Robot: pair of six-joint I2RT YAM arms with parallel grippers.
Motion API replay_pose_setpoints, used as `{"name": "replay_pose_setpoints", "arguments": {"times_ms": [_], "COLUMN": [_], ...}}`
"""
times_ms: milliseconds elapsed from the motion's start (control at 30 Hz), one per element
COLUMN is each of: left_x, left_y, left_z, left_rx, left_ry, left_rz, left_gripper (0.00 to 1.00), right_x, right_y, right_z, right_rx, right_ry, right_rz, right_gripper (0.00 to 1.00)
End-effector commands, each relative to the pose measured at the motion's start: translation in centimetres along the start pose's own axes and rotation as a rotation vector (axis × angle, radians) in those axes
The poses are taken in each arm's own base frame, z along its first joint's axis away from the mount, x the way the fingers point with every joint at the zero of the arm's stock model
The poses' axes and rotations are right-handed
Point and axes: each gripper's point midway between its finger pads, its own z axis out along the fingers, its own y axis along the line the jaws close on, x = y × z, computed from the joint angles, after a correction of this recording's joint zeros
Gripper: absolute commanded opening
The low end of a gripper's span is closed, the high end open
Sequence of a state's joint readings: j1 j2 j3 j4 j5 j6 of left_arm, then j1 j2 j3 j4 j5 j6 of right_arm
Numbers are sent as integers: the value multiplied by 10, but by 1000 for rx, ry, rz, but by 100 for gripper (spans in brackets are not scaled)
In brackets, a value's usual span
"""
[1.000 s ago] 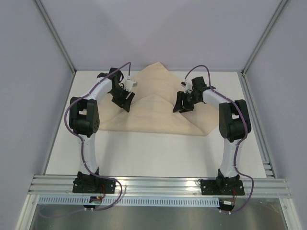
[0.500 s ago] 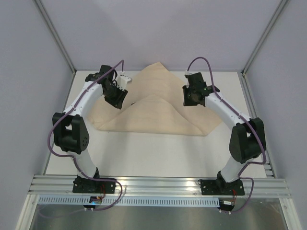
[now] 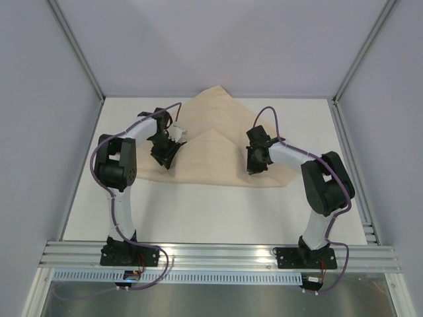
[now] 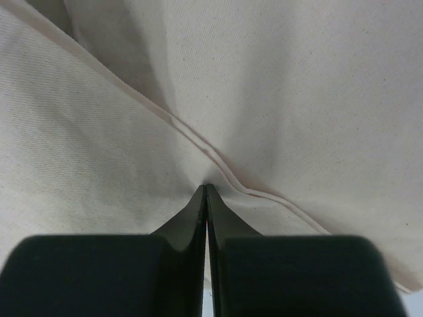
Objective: Prepare the surgical pack
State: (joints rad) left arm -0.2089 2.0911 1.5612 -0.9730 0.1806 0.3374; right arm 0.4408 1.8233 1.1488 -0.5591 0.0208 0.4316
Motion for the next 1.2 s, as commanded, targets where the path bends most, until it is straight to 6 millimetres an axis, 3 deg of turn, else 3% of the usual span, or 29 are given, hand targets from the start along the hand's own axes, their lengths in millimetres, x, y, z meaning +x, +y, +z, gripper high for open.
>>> {"name": "replay_pose_setpoints", "arguments": {"times_ms": [0, 100, 167, 333, 467, 533, 633, 700, 933, 1067, 1167], "left_x": [-4, -1, -3, -5, 10, 24, 40, 47, 53, 56, 54], "left_y": [1, 3, 4, -8, -22, -27, -30, -26, 14, 15, 8], "left_z": [13, 10, -2, -40, -67, -65, -58, -46, -8, -4, -11], "left_rx": [8, -5, -15, 10, 6, 14, 11, 7, -9, -9, 20], "left_ry": [9, 7, -21, -83, -133, -113, -83, -53, 21, 17, -1], "left_rz": [-31, -29, -26, -30, -18, -24, -27, -37, -164, -159, -140], "left_gripper": [50, 49, 50, 51, 52, 52, 52, 52, 51, 51, 51], "right_x": [-4, -6, -13, -41, -39, -30, -18, -2, 32, 35, 23], "right_y": [-3, -12, -14, -5, 0, -1, -4, -8, -27, -34, -33], "right_z": [17, 13, 3, -46, -72, -79, -73, -56, -2, 2, -13], "right_rx": [0, 20, 35, -1, -44, -57, -66, -58, -32, -2, -5], "right_ry": [-21, -29, -55, -156, -188, -191, -171, -125, -4, 10, -23], "right_rz": [68, 79, 68, 44, 53, 59, 72, 81, 136, 132, 120], "right_gripper": [1, 1, 1, 4, 5, 6, 7, 7, 2, 2, 2]}}
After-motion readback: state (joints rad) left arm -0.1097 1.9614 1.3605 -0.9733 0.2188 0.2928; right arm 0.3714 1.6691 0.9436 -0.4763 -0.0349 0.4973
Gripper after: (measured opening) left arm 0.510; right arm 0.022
